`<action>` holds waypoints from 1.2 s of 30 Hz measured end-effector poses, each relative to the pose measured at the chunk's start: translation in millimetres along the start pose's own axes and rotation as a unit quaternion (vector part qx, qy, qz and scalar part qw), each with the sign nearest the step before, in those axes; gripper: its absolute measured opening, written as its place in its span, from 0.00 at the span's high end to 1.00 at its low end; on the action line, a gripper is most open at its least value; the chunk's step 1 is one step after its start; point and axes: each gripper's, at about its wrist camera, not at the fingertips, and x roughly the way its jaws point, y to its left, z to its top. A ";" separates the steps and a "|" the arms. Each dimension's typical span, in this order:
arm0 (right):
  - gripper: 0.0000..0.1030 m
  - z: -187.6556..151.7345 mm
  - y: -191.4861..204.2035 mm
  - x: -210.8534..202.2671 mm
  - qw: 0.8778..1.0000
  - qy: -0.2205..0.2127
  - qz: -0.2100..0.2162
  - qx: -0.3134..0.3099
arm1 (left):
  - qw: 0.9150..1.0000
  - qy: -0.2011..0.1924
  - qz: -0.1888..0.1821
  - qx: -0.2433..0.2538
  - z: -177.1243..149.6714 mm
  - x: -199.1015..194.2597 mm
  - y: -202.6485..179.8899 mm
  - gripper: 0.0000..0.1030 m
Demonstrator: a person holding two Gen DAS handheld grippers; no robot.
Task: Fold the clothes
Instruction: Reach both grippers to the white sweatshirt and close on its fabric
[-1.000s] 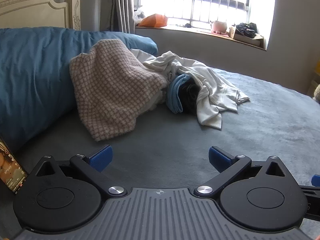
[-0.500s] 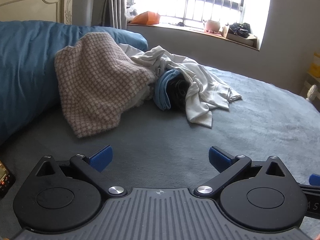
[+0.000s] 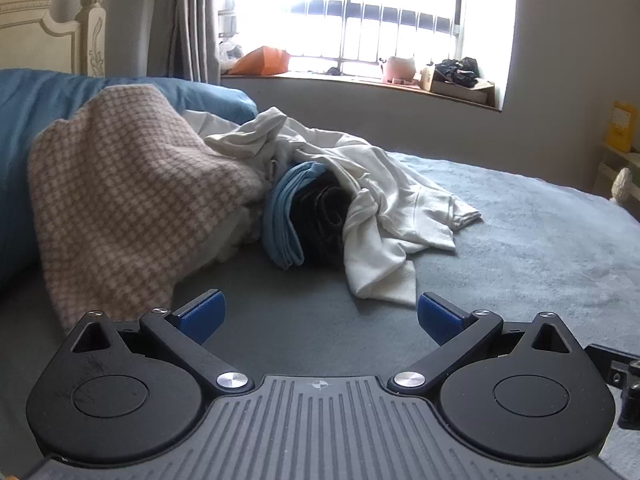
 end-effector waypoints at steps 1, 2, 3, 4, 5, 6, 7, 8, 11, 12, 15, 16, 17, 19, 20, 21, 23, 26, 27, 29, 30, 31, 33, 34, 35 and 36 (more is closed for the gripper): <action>0.00 5.4 -2.3 6.5 1.000 -0.003 0.001 -0.005 | 1.000 -0.006 -0.002 0.007 0.0 10.5 -2.9 0.00; 0.00 10.9 -4.5 13.0 1.000 -0.006 0.001 -0.009 | 1.000 -0.010 -0.003 0.011 0.1 20.7 -5.4 0.00; 0.00 16.3 -6.8 19.6 1.000 -0.009 0.002 -0.014 | 1.000 -0.014 -0.003 0.014 0.4 30.8 -7.6 0.00; 0.00 21.7 -9.1 26.1 1.000 -0.012 0.002 -0.019 | 1.000 -0.017 -0.007 0.013 1.0 40.2 -8.8 0.00; 0.00 27.3 -11.1 33.0 1.000 -0.015 0.004 -0.023 | 1.000 -0.020 -0.012 0.010 1.8 49.1 -9.4 0.01; 0.00 32.7 -12.4 40.1 0.999 -0.018 0.008 -0.025 | 1.000 -0.023 -0.017 0.006 2.6 58.1 -10.0 0.02; 0.00 37.6 -13.0 46.5 0.999 -0.020 0.012 -0.026 | 0.999 -0.026 -0.022 0.003 4.1 67.1 -10.7 0.03; 0.00 43.0 -13.2 53.4 0.999 -0.020 0.016 -0.025 | 0.999 -0.029 -0.026 0.004 6.1 75.7 -12.0 0.03; 0.03 55.3 -12.4 73.6 0.999 -0.015 0.031 -0.011 | 0.999 -0.027 -0.029 0.020 10.9 100.6 -19.3 0.12; 0.04 57.4 -12.0 79.3 0.999 -0.011 0.034 -0.003 | 0.999 -0.022 -0.029 0.028 11.4 108.7 -22.6 0.21; 0.05 60.8 -11.7 94.3 0.999 -0.002 0.044 0.022 | 0.998 0.014 -0.023 0.055 5.4 131.8 -31.5 0.38; 0.05 59.8 -11.8 97.2 0.999 0.000 0.047 0.027 | 0.997 0.024 -0.022 0.063 2.2 137.7 -33.8 0.43; 0.06 58.6 -11.7 100.4 0.998 0.002 0.049 0.030 | 0.997 0.027 -0.023 0.067 -0.4 140.3 -34.8 0.44; 0.08 56.2 -11.4 106.4 0.998 0.005 0.048 0.032 | 0.997 0.026 -0.028 0.073 -4.8 142.9 -35.6 0.51; 0.09 55.1 -11.6 109.2 0.998 0.006 0.049 0.031 | 0.997 0.023 -0.033 0.073 -5.4 142.4 -35.3 0.59; 0.12 54.3 -12.0 111.5 0.998 0.008 0.047 0.031 | 0.997 0.017 -0.036 0.072 -5.2 140.0 -34.4 0.75; 0.17 54.9 -14.6 114.3 0.999 0.007 0.040 0.035 | 0.996 0.007 -0.047 0.071 -4.9 134.2 -33.0 0.88; 0.24 60.6 -21.9 117.0 0.998 0.001 0.040 0.048 | 0.994 -0.010 -0.072 0.077 -3.0 124.5 -33.3 0.93; 0.24 63.8 -23.9 118.0 0.998 -0.002 0.041 0.049 | 0.994 -0.009 -0.090 0.068 -2.0 122.1 -31.2 0.95; 0.24 71.0 -25.2 120.2 0.998 -0.010 0.043 0.047 | 0.990 -0.003 -0.134 0.042 0.1 117.8 -25.1 0.96; 0.24 75.9 -25.0 121.8 0.998 -0.014 0.048 0.043 | 0.987 -0.004 -0.154 0.032 0.2 114.0 -22.2 0.96; 0.24 81.3 -24.4 123.8 0.998 -0.018 0.055 0.039 | 0.985 -0.007 -0.173 0.024 -0.2 109.3 -19.5 0.96; 0.24 94.0 -20.2 129.9 0.996 -0.025 0.079 0.023 | 0.979 -0.014 -0.200 0.030 -4.8 101.2 -20.2 0.96; 0.24 100.9 -14.7 135.2 0.996 -0.026 0.086 0.007 | 0.976 -0.018 -0.213 0.035 -7.6 97.4 -21.2 0.96; 0.24 107.7 -9.1 140.6 0.995 -0.028 0.093 -0.010 | 0.974 -0.018 -0.222 0.039 -11.2 96.1 -23.1 0.96; 0.23 114.6 -3.6 146.0 0.994 -0.029 0.101 -0.027 | 0.973 -0.015 -0.227 0.039 -15.7 97.8 -24.6 0.96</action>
